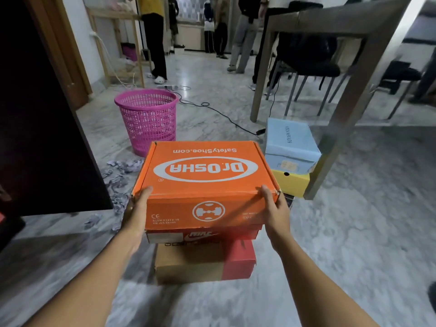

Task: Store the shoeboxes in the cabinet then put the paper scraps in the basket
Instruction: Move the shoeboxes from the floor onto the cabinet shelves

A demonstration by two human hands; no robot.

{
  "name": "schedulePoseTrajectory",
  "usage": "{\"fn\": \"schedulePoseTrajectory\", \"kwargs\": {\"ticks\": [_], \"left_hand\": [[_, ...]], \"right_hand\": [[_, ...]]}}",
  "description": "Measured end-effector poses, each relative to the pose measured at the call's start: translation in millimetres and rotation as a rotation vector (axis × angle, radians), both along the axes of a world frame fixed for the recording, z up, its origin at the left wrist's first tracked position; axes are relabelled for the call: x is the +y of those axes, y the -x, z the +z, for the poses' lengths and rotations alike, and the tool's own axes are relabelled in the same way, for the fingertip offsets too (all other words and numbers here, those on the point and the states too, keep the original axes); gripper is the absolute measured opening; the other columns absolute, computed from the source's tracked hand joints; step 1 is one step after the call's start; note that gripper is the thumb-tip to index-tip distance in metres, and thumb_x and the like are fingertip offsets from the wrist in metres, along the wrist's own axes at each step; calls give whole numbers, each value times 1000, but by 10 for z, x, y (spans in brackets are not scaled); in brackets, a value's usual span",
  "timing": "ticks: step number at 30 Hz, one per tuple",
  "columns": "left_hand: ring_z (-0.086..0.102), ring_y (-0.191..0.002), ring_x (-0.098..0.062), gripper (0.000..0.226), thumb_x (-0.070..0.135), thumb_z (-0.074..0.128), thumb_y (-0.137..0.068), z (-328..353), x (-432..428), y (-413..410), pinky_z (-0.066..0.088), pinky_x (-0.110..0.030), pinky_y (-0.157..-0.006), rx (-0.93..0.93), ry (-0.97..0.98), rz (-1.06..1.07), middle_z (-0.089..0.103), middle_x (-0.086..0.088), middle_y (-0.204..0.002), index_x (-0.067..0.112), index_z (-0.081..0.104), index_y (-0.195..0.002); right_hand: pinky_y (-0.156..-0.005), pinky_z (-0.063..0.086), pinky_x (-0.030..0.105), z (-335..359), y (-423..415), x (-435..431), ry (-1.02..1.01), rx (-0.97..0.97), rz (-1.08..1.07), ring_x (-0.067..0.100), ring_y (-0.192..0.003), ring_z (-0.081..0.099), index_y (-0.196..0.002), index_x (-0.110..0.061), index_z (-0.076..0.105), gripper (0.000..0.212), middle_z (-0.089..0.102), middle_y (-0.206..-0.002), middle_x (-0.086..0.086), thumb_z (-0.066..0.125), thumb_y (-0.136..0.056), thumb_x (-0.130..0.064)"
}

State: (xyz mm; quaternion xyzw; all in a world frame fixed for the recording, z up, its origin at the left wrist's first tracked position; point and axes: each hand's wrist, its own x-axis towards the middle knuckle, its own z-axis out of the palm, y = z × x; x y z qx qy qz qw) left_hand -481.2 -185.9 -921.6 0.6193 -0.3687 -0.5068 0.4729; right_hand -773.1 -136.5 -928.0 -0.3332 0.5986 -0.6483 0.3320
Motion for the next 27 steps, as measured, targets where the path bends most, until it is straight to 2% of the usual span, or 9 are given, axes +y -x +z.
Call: {"fn": "schedulePoseTrajectory", "kwargs": {"ticks": [2,4,6,9,12,15,18,22,27], "left_hand": [[69,-94,-29,49,71,56,-74,40,-7,30,53,-49,-90,48,21,7,71,-10,-105,34,60,-106],[70,-90,-29,37,62,55,-82,112,20,75,55,-45,-84,80,49,27,73,-11,-101,33,61,-104],[70,-90,-28,41,62,54,-83,236,70,83,56,-39,-76,79,77,58,72,-10,-101,31,59,-110],[69,-91,-28,45,61,53,-85,508,127,-4,54,-34,-68,78,144,130,71,-10,-103,30,55,-117],[68,-85,-24,41,58,53,-88,883,232,-166,53,-33,-66,41,204,240,69,-10,-100,26,55,-114],[66,-73,-21,36,53,51,-92,1255,399,-383,47,-27,-56,-12,246,371,68,-8,-91,22,56,-109],[66,-67,-22,33,51,50,-91,1562,630,-644,50,-28,-56,-50,254,492,68,-7,-84,21,58,-104],[67,-71,-23,25,52,51,-90,1832,977,-1019,53,-31,-61,-71,267,683,68,-6,-83,27,56,-92],[71,-80,-26,41,59,54,-84,2074,1394,-1451,58,-36,-68,-91,272,945,73,-8,-92,25,62,-104]], "right_hand": [[-75,51,27,64,3,-31,7,-6,-15,7,-98,62,-120,-32,59,30,64,-106,-16,62,-93,-44],[-80,49,30,186,21,-78,12,25,-37,7,-98,61,-110,-34,63,20,65,-104,-15,63,-92,-41],[-87,51,37,360,38,-164,31,58,-17,12,-99,63,-105,-32,65,19,67,-104,-10,63,-89,-43],[-85,55,45,645,19,-395,41,81,54,18,-92,66,-100,-33,64,23,68,-101,-3,62,-86,-50],[-84,57,51,957,-157,-623,34,96,161,23,-93,68,-107,-38,63,42,69,-103,-2,62,-76,-67],[-85,57,51,1257,-445,-799,63,82,286,22,-93,68,-101,-35,65,32,69,-100,-3,62,-80,-59],[-89,56,50,1502,-802,-956,97,60,415,19,-89,66,-89,-30,71,21,69,-90,-4,63,-84,-49],[-84,59,50,1720,-1418,-1088,130,21,630,20,-91,69,-101,-31,68,44,71,-102,1,63,-68,-61],[-84,57,44,1914,-2167,-1104,223,26,828,17,-92,66,-125,-31,60,48,65,-107,-5,60,-84,-58]]}}
